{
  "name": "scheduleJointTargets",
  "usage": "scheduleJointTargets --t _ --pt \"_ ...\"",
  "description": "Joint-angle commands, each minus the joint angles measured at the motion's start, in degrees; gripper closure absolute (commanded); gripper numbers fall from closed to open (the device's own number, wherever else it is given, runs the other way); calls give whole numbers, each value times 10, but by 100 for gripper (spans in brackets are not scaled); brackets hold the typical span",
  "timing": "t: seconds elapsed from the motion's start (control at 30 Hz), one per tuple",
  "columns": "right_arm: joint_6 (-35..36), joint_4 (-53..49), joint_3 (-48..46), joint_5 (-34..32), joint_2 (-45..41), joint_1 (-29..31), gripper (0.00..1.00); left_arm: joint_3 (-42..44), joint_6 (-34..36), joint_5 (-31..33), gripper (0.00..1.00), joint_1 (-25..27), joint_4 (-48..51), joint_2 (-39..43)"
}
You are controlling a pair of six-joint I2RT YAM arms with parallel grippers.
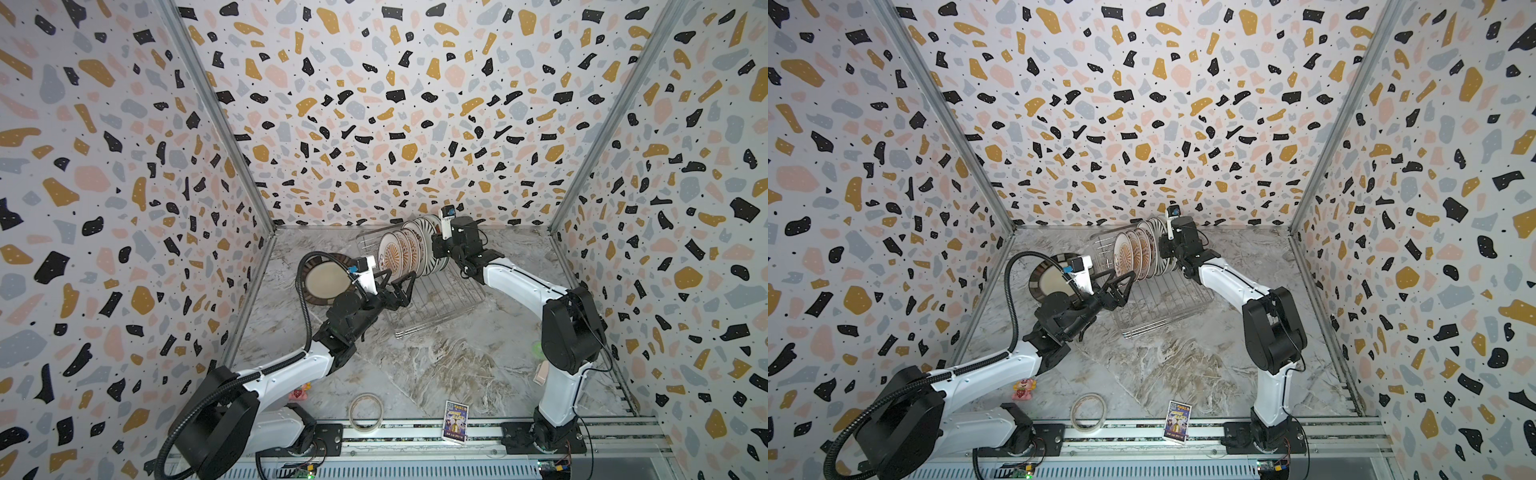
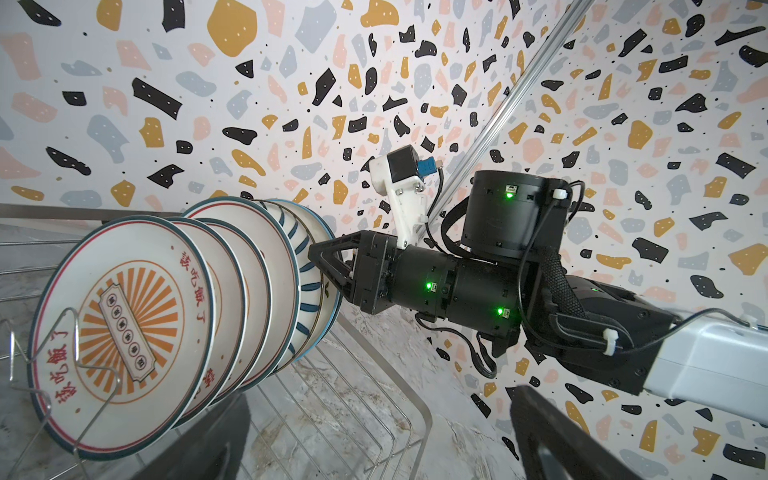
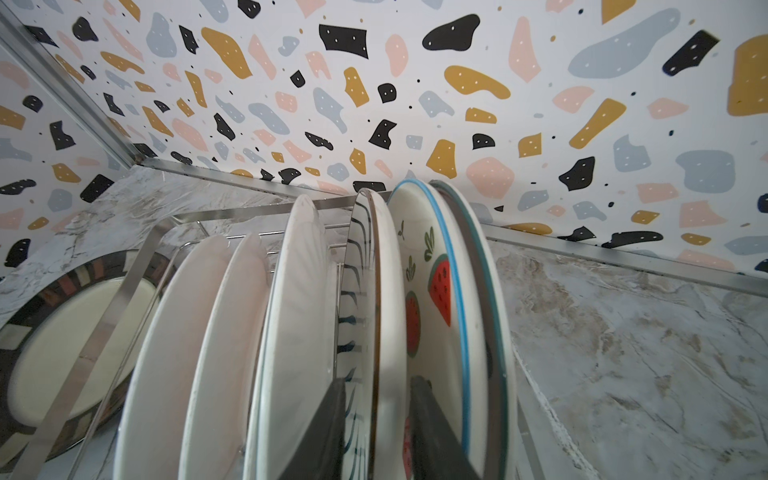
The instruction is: Unload the plates from the dish rack
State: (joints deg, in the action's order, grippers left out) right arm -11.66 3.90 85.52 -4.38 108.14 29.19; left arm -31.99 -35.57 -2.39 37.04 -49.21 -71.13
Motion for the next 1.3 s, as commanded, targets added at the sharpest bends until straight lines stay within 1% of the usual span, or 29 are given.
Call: scheduleJointTargets --t 0.0,0.1,0.23,0.37,0.5,0.53,0.9,1.0,1.13,1.2,1.27 --pt "4 -9 30 -7 5 -2 72 -15 5 11 0 3 -35 1" --pt "3 -13 37 -10 17 -2 73 -15 4 14 0 3 -37 -2" --pt "-1 -18 50 -17 34 -2 76 -17 -3 2 0 3 -48 -13" --pt "-8 -27 66 -34 55 2 76 -14 -12 -2 0 4 -60 -20" --pt "-4 -39 88 -52 78 9 76 -21 -22 -40 1 4 -69 -35" --pt "-4 -42 93 -53 82 10 76 -24 -22 -41 0 4 -65 -36" --pt "-13 -46 93 -63 90 13 76 -2 -16 0 0 4 -53 -7" --pt "-14 -45 91 -63 87 13 81 6 -15 18 0 4 -52 0" --pt "-5 -41 93 -76 81 19 81 10 -17 36 0 4 -44 4" --pt "2 -46 100 -95 78 24 82 11 -18 33 0 4 -45 3" --pt "2 -44 103 -97 73 25 84 11 -18 32 0 4 -44 2"
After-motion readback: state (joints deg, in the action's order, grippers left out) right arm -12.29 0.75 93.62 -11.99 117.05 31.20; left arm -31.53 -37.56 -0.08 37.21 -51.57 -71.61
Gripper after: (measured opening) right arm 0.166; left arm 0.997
